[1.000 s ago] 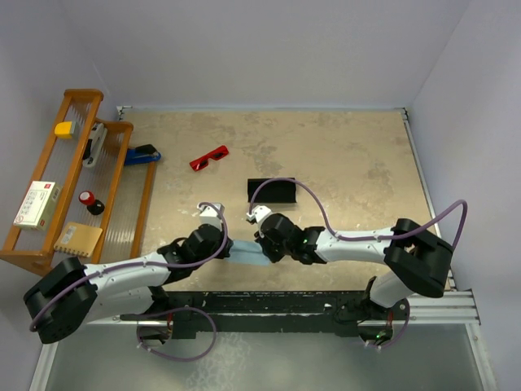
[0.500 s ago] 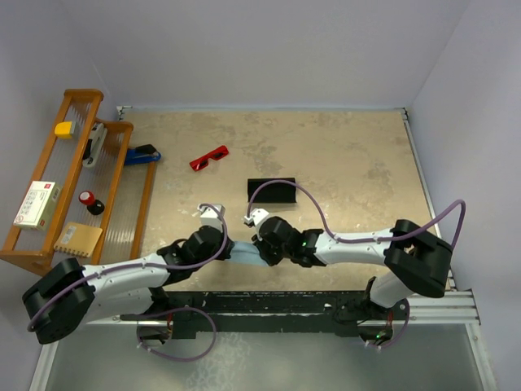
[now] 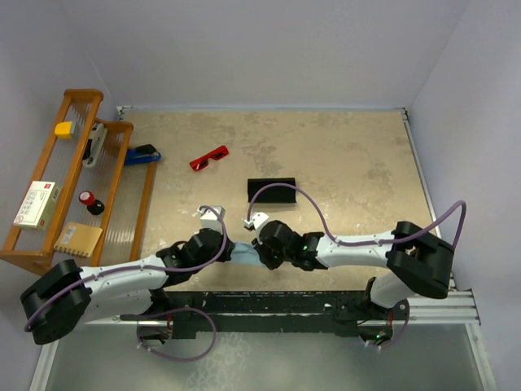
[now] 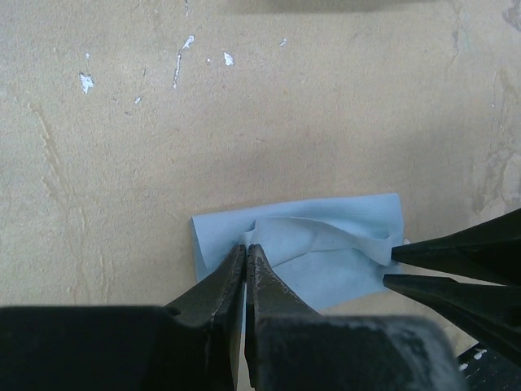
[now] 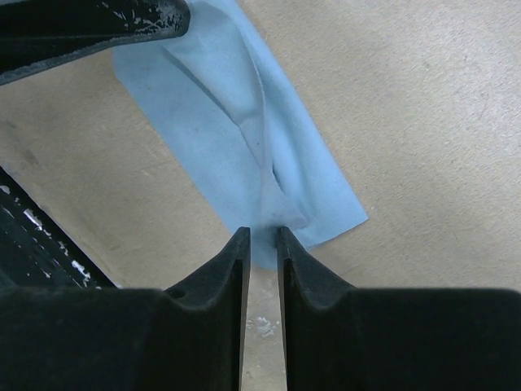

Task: Organize the sunglasses
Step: Fold the glasses cleaning cloth at the center of the board.

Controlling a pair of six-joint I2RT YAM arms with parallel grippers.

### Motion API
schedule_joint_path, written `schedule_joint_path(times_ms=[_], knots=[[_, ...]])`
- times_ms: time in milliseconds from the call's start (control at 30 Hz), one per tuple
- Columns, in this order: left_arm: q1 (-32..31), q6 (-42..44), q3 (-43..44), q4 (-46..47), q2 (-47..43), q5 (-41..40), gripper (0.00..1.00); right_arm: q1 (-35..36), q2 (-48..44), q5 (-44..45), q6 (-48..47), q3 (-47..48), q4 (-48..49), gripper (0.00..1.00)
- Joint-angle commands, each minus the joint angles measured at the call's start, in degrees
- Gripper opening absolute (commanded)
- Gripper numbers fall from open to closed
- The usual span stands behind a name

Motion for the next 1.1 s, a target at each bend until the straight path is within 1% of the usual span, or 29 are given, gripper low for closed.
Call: schedule_joint_path(times_ms=[0,367,1067], knots=[[-0.82,-1.16,-0.41,0.19,-1.16,-1.56,0.0,0.65,-2.29,-0.02,0.98,-0.98,1.59,0.23],[-1.88,-1.75,-0.88,-1.05,-2.38,-2.33,0.0,1.37,-2.89,0.57,1.37,-1.64,1.77,0.25],[-4.98,-2.14,0.41,-3.88,-3.77,-4.61,0.01,2.66,-5.99,1.67,2.84,-2.76,0.37,0.26]])
